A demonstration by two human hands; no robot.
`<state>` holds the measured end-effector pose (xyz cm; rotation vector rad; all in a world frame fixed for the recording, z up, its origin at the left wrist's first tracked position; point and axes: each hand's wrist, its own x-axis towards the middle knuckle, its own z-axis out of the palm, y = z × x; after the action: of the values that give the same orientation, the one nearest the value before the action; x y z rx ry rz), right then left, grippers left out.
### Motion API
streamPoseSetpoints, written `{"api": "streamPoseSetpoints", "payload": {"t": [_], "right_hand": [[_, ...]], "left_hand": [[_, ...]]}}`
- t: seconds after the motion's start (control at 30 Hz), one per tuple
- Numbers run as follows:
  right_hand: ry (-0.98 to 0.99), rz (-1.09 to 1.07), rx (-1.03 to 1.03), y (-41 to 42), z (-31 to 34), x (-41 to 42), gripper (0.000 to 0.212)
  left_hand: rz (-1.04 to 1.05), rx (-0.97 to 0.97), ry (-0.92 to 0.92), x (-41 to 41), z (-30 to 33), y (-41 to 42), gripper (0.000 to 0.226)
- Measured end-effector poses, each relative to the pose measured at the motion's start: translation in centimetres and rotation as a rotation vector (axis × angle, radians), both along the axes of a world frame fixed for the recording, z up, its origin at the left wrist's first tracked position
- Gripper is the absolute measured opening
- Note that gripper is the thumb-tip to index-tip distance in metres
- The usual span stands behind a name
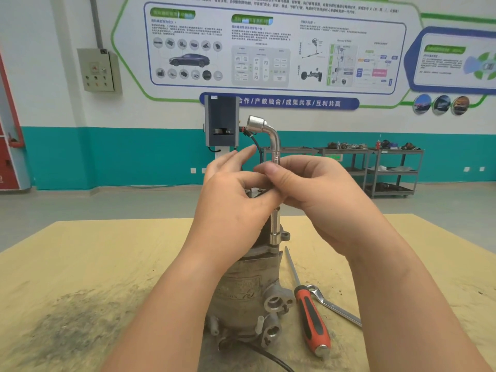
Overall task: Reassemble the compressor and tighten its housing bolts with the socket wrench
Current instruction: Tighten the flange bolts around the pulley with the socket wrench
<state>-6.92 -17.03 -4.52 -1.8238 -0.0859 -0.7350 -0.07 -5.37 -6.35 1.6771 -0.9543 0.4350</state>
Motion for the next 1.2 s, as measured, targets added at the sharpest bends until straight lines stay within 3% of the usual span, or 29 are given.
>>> {"api": "streamPoseSetpoints", "payload": {"t": [0.17, 0.43, 0.6, 0.8, 0.93, 1.2], "right_hand": [[-0.017, -0.032, -0.006, 0.1, 0.2, -0.1, 0.014], [-0.056, -0.090, 0.023, 0.2, -0.1, 0.5, 0.008], [-0.065, -0.079, 0.044, 0.3, 0.1, 0.3, 0.019], [-0.174, -0.111, 0.131, 0.6, -0.1, 0.6, 0.002], [-0.208, -0.080, 0.207, 0.7, -0.2, 0.9, 0.015], [-0.038, -0.047, 0.038, -0.1, 0.2, -0.1, 0.014]], "left_hand": [[0.025, 0.069, -0.047, 0.0, -0.2, -0.2, 0.014], [0.042, -0.047, 0.042, 0.3, -0.1, -0.1, 0.009], [0.035, -0.050, -0.002, 0.0, -0.2, -0.3, 0.008], [-0.001, 0.026, -0.036, -0.3, -0.1, -0.2, 0.016], [-0.006, 0.035, 0.002, -0.1, 0.1, 0.2, 0.012], [-0.005, 0.003, 0.002, -0.3, 0.0, 0.1, 0.010]]}}
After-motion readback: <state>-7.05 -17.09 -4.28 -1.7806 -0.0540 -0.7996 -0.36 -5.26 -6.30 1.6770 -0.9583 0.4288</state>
